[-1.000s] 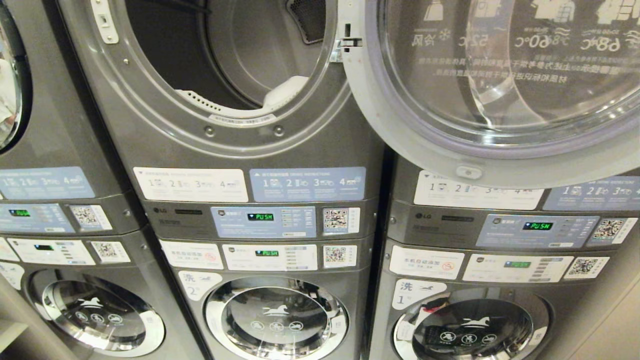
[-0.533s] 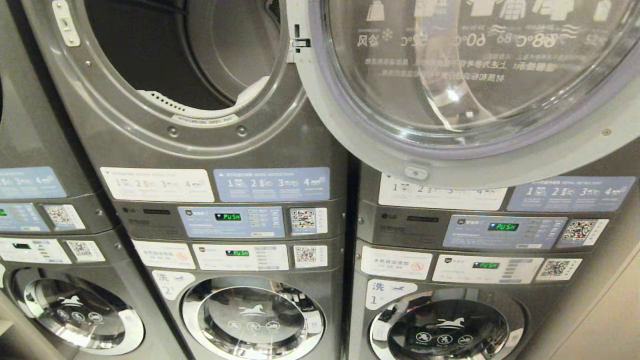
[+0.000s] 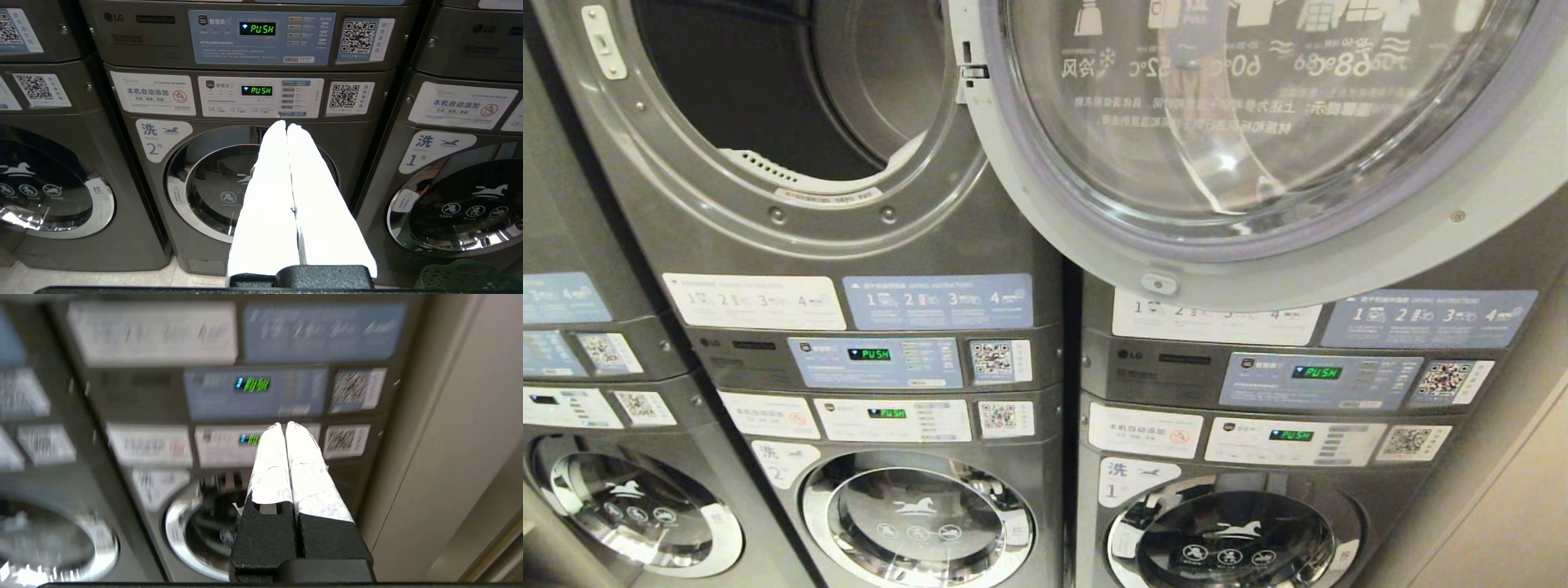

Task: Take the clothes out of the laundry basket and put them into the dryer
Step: Close the dryer

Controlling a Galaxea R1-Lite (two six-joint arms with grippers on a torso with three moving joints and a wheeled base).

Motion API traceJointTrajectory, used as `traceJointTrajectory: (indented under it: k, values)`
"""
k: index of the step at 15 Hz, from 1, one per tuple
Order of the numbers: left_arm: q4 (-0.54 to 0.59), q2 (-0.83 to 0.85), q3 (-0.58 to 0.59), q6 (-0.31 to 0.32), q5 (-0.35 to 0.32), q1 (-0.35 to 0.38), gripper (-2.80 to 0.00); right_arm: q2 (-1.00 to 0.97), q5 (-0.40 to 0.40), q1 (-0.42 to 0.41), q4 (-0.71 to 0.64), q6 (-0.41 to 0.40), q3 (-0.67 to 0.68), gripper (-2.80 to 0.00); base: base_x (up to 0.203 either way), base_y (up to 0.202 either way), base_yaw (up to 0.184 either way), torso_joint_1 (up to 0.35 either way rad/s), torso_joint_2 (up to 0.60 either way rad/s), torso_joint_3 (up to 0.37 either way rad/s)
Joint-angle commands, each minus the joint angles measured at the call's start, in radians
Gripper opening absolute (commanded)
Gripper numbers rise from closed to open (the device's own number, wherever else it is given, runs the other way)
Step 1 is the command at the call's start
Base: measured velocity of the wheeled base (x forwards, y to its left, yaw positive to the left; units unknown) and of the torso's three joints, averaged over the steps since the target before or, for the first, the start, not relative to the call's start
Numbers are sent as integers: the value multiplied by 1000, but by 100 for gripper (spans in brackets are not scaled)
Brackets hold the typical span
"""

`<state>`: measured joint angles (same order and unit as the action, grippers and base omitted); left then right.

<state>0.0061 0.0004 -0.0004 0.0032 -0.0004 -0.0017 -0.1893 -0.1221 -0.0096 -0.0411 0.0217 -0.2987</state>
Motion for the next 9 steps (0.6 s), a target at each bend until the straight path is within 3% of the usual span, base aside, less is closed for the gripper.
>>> traceJointTrajectory:
  k: [1,6,9]
  values:
    - [0,0,0,0,0,0,-280,-238,-31,-2,21,36,-112,-280,0,0,0,0,0,0]
    - [0,0,0,0,-1,0,-280,-746,-95,-5,269,151,-411,-280,0,0,0,0,1,5]
    - [0,-2,0,0,-1,0,-280,-885,-106,-3,428,180,-489,-280,0,0,0,7,8,141]
